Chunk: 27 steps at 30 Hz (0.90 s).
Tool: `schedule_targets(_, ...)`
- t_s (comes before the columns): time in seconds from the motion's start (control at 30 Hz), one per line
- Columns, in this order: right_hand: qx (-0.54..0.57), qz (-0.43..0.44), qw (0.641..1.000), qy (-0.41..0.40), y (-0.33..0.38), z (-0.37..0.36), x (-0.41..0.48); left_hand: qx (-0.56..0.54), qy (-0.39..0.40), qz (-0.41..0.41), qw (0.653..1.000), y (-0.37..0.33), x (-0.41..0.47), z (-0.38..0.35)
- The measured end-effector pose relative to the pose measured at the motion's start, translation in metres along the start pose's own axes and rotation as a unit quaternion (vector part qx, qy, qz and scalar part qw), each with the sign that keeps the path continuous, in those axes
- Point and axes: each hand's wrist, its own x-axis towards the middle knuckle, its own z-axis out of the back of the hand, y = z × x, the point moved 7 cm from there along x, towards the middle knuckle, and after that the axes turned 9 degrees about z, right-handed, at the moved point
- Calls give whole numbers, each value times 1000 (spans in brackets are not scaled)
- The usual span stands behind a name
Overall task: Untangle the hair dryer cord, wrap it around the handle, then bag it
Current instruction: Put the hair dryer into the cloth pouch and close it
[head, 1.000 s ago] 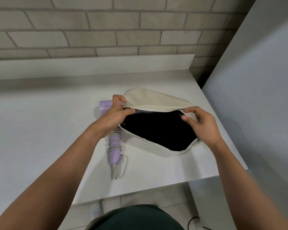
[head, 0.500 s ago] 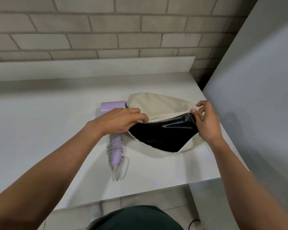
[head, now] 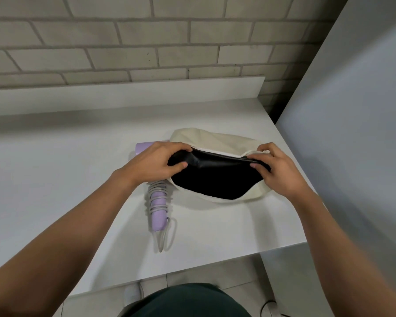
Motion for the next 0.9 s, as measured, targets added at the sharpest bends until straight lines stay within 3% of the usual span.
schedule_targets(0.1,-44,-10,999,-26,-12,5,0,108,-16,-25,994,2,-1,-2)
schedule_targets(0.2,-56,-27,998,-24,-19,6,1,199,-89,-23,976,3,1,5)
schedule_targets(0.3,-74,-15,997,-33,-17,11,6,197,-118,-19,973,-2,5,11)
schedule_targets(0.43,-132,4,990,-43,-21,14,8,186,-94,18,978,1,9,16)
schedule_targets(0.6,-156,-43,987,11,-30,-7,-1,160,-77,44,983,8,18,12)
schedule_targets(0.77,-146,-141,966,163,-27,-25,-12,158,-81,59,982,11,20,10)
schedule_targets(0.8,-141,-141,971,129,-13,-21,-12,162,-91,54,981,12,19,10)
schedule_targets(0.9,-58,-51,994,-74,66,-6,-4,165,-106,43,980,12,18,8)
